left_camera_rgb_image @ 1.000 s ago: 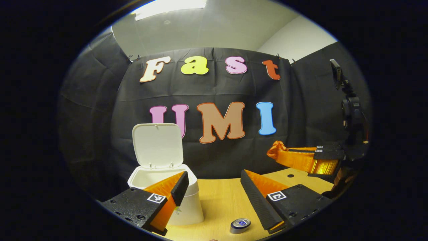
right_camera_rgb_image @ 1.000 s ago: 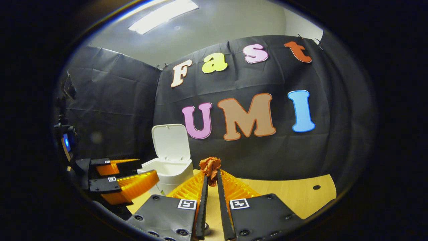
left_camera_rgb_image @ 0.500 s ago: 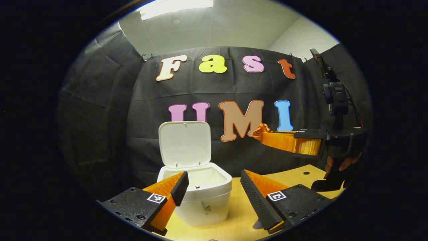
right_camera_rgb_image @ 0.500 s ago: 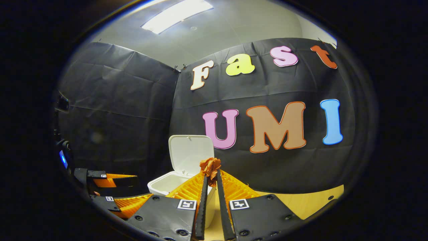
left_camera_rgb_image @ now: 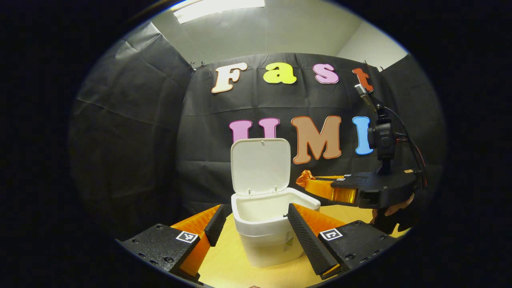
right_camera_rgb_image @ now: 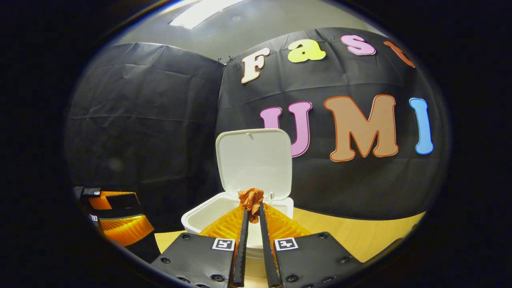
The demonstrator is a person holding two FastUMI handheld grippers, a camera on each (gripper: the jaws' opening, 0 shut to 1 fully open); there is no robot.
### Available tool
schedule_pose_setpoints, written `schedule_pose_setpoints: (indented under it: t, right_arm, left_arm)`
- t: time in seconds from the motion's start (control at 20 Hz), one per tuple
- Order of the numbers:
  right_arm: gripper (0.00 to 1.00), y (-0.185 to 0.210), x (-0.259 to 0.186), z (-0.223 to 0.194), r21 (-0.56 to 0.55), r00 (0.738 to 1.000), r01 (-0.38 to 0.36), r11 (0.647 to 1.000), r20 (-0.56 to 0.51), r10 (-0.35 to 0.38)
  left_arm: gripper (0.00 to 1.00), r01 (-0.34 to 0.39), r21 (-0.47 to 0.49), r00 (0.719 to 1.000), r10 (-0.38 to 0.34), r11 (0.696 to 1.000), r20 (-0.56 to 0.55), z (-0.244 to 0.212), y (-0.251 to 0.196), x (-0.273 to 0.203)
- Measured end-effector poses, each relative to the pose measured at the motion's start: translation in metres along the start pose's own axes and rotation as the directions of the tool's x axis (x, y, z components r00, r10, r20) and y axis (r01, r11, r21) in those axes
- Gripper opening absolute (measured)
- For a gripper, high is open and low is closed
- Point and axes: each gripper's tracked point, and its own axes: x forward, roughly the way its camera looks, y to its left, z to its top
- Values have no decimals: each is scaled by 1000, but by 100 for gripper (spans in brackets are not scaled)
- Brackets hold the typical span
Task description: Press the lid of the desktop garbage bin to open it, pick up the crumpled paper on the desktop and throw it into the bin, then pick up the pop can on the desktop and drop it into the bin, and finally close the garbage bin lid.
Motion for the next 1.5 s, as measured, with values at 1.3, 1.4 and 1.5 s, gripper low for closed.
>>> schedule_pose_setpoints:
  t: [1.3,1.4,1.5]
  right_arm:
    - [95,-117,-150,24,15,930,347,938,121,-347]
    - [96,-138,-174,22,23,909,399,917,123,-399]
    - [95,-157,-198,20,42,886,444,895,125,-446]
  left_arm:
    - [94,259,-77,965,-260,963,-9,-9,-124,22]
    - [93,298,-79,954,-300,951,-16,-11,-146,25]
    - [93,336,-85,940,-339,938,-26,-17,-169,23]
